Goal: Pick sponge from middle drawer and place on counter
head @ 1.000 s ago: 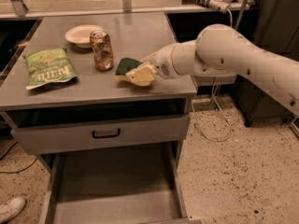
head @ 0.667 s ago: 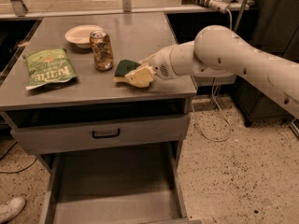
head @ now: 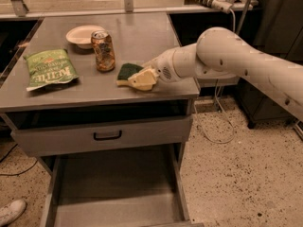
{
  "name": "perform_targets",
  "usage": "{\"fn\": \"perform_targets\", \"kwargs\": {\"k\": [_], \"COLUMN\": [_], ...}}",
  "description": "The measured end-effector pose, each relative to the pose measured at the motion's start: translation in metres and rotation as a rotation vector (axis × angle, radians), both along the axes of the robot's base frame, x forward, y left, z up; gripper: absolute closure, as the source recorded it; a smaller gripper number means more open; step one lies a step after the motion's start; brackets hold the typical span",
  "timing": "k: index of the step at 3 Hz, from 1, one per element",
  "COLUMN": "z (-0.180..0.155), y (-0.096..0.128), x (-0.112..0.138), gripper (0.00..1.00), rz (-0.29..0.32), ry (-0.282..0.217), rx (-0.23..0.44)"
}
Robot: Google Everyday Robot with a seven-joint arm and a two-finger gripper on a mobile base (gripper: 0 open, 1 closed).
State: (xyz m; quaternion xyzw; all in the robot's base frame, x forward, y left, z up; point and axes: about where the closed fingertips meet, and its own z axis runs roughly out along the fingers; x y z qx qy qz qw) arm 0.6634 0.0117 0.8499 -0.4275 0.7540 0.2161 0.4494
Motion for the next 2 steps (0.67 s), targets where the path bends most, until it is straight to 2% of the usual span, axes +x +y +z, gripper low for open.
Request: {"fn": "perform_targets", "kwargs": {"k": [2], "z": [0.0000], "y": [0.0001], "x": [0.0000], "gripper": [0.34], "rz": [0.000], "ry": [0.000], "rx": [0.000]}}
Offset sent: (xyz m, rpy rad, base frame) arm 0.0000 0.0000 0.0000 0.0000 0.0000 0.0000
